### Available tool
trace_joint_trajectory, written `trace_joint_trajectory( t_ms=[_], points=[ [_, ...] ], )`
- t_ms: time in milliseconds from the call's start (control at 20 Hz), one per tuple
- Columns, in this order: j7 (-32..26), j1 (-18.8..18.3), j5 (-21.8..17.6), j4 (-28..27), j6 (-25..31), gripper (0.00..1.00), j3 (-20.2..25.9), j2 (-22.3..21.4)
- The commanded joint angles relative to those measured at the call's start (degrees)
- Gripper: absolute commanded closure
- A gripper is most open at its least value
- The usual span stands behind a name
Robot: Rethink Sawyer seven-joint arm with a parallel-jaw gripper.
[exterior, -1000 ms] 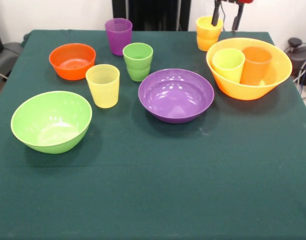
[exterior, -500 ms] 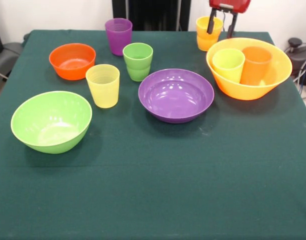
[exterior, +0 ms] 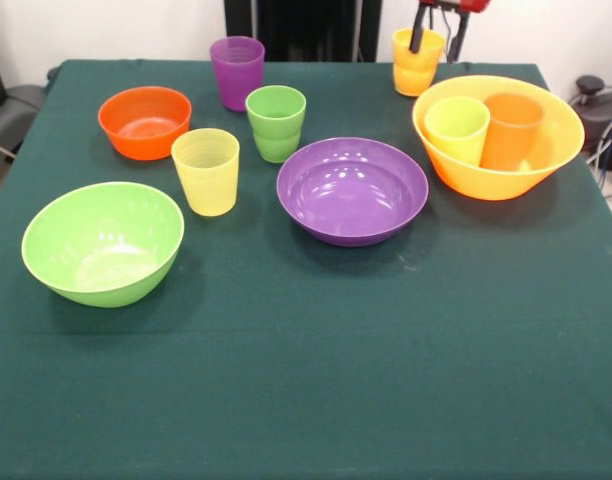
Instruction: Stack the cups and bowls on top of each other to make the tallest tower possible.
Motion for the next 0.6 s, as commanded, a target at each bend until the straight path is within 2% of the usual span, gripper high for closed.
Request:
trace_joint_trajectory(
  t_ms=[50,200,600],
  points=[
    [9.3,2.0,0.3,3.3,4.7,0.00,5.0,-3.7],
    [9.5,3.0,1.2,3.9,5.7,0.00,5.0,-5.0],
    [9.6,2.9,1.7,3.5,5.9,0.00,5.3,-4.7]
  ],
)
